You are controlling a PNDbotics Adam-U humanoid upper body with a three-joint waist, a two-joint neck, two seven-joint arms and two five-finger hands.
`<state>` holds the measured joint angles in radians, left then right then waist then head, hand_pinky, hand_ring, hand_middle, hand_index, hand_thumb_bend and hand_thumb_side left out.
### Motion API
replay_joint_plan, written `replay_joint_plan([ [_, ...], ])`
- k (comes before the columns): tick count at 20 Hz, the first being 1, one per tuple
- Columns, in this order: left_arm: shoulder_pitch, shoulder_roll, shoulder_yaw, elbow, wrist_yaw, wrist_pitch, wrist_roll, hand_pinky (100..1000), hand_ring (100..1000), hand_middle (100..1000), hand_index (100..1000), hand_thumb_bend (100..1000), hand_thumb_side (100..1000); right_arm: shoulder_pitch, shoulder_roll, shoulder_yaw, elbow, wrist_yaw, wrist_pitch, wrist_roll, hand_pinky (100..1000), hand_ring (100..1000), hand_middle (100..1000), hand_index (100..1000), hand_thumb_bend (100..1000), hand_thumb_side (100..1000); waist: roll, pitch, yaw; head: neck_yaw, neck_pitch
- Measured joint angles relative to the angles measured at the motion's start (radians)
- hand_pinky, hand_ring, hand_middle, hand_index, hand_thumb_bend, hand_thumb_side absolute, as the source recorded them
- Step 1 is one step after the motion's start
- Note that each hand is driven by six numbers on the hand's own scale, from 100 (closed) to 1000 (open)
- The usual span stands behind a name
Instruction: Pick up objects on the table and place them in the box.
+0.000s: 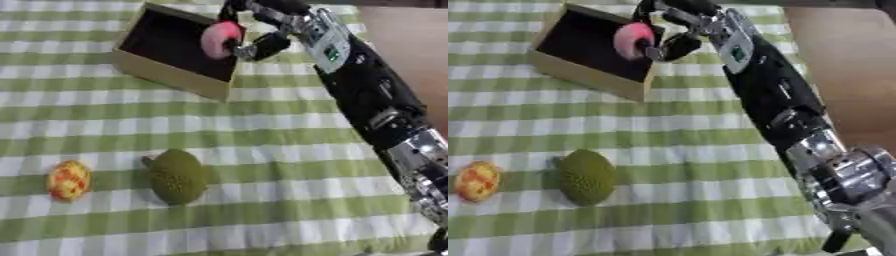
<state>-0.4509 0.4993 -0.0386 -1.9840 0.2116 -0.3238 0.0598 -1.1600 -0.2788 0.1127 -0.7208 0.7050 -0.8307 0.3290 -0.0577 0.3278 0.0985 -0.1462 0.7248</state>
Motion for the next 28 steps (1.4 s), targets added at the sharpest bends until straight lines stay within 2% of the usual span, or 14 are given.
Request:
replay_joint_plan([
  [4, 0.0, -0.003, 0.0, 0.0, 0.003, 0.002, -0.002, 661, 770, 723, 860, 100, 575, 0.0, 0.009, -0.011, 0.023, 0.061, -0.021, -0.03, 924, 925, 677, 881, 100, 191, 0.0, 0.002, 0.001, -0.004, -0.005],
  [7, 0.0, -0.008, 0.0, 0.0, 0.005, 0.002, -0.002, 660, 770, 723, 860, 100, 575, 0.0, 0.011, -0.019, 0.029, 0.123, -0.027, -0.056, 954, 964, 754, 936, 100, 187, 0.0, 0.003, 0.002, -0.005, -0.005],
  [13, 0.0, -0.008, 0.0, 0.0, 0.007, 0.003, -0.004, 661, 771, 724, 860, 100, 575, -0.001, 0.011, -0.026, 0.023, 0.245, -0.02, -0.131, 975, 978, 759, 954, 100, 126, 0.0, 0.003, 0.002, -0.005, -0.005],
  [18, 0.001, -0.008, 0.0, 0.0, 0.007, 0.004, -0.005, 662, 771, 724, 860, 100, 574, -0.001, 0.011, -0.026, 0.005, 0.249, -0.012, -0.151, 978, 974, 737, 951, 100, 100, 0.0, 0.003, -0.003, -0.003, -0.005],
  [21, 0.002, -0.008, 0.0, 0.0, 0.007, 0.006, -0.006, 663, 772, 725, 860, 100, 571, -0.001, 0.009, -0.025, -0.044, 0.167, -0.006, -0.136, 975, 966, 712, 955, 100, 100, 0.0, 0.003, -0.007, 0.004, -0.004],
  [23, 0.001, -0.003, -0.001, 0.0, 0.003, 0.008, -0.007, 664, 773, 726, 861, 100, 568, 0.0, -0.003, -0.019, -0.103, 0.058, 0.009, -0.111, 979, 964, 701, 964, 100, 100, 0.0, 0.003, -0.011, 0.009, 0.0],
  [25, -0.003, 0.016, -0.007, 0.0, -0.009, 0.013, -0.008, 665, 773, 727, 862, 100, 566, 0.01, -0.028, -0.011, -0.183, -0.093, 0.04, -0.073, 983, 962, 692, 969, 100, 100, 0.0, 0.002, -0.015, 0.015, 0.005],
  [28, -0.017, 0.058, -0.014, 0.0, -0.036, 0.023, -0.008, 668, 773, 727, 862, 100, 566, 0.038, -0.086, 0.006, -0.342, -0.372, 0.125, 0.002, 983, 952, 683, 968, 100, 100, 0.0, 0.001, -0.022, 0.024, 0.011],
])
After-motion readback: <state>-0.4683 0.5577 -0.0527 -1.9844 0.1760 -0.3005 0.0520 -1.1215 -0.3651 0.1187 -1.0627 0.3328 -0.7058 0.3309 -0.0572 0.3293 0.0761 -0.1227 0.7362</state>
